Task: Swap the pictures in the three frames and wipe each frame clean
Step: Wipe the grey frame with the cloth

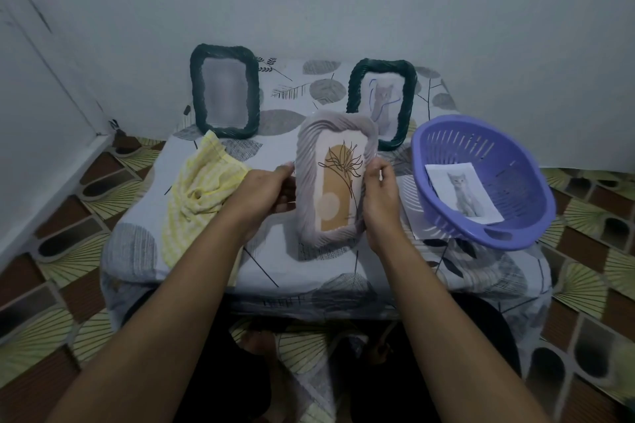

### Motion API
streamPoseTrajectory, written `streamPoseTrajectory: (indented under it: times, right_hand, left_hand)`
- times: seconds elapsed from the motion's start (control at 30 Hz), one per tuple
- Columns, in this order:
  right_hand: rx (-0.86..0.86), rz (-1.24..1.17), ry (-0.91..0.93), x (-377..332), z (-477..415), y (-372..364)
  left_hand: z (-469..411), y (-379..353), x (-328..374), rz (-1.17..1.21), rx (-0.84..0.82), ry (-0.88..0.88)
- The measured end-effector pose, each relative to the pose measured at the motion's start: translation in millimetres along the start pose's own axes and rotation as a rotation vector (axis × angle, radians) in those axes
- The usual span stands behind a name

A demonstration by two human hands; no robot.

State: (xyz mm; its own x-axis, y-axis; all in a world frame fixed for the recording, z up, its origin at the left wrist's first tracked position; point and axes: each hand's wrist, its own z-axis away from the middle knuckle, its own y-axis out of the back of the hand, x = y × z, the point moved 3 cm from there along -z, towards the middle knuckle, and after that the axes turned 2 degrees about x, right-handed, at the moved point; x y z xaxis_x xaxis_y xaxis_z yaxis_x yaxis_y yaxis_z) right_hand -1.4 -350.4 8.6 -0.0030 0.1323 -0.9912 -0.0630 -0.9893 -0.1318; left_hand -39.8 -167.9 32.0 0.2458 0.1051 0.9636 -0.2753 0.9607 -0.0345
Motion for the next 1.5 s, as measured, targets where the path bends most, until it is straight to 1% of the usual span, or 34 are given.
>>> streamPoseTrajectory:
  times: [0.07,0.13,0.23,0.3,0.37,0.5,0.57,0.73,1.03,1.23,1.4,1.5]
  right_hand:
    - [-0.011,0.002,0.025,2.3,-3.0,-3.0]
    - [-0.015,0.026,0.060,2.5,-7.0,-7.5]
    - [-0.012,0.062,0.123,0.8,-17.9,-15.7]
    - [-0.034,0.107,0.151,1.1,-26.7,-23.7]
    - [-0.058,0.127,0.156,2.8,-35.8,-31.3]
    - [-0.078,0.146,0.133,3.1,-57.5,-42.0]
    - [-0.083,0.142,0.118,5.1,-70.8,-47.1]
    - [-0.081,0.146,0.072,12.0,-102.2,-61.6]
    - [-0.058,0.122,0.057,9.3,-139.3,-79.5]
    - [-0.045,0.133,0.028,12.3,-149.8,-84.3]
    - [-0.038,0.161,-0.060,14.0,-155.4,-86.6]
    - [-0.033,0.179,-0.080,16.3,-157.4,-88.4]
  left_hand:
    - [-8.2,0.8,-5.0,0.077,-0.050,0.071]
    - [-17.8,2.9,-8.4,0.081,-0.114,0.112]
    - [-33.2,2.3,-6.9,0.088,-0.149,0.088]
    - [-47.7,-0.3,-3.5,0.156,-0.120,0.055]
    - [-60.7,-2.1,1.1,0.201,-0.040,0.029]
    - [-92.5,-2.7,5.3,0.168,0.101,-0.029]
    - [-107.1,-5.0,11.5,0.138,0.134,-0.073]
    - [-145.7,-8.2,20.4,0.111,0.126,-0.130]
    - [-205.3,-1.9,34.4,0.120,0.135,-0.133]
    - [-225.6,-4.0,34.9,0.149,0.104,-0.087]
    - [-238.9,-4.1,30.3,0.173,0.132,-0.070]
    - [-244.4,-4.3,29.3,0.161,0.158,-0.046]
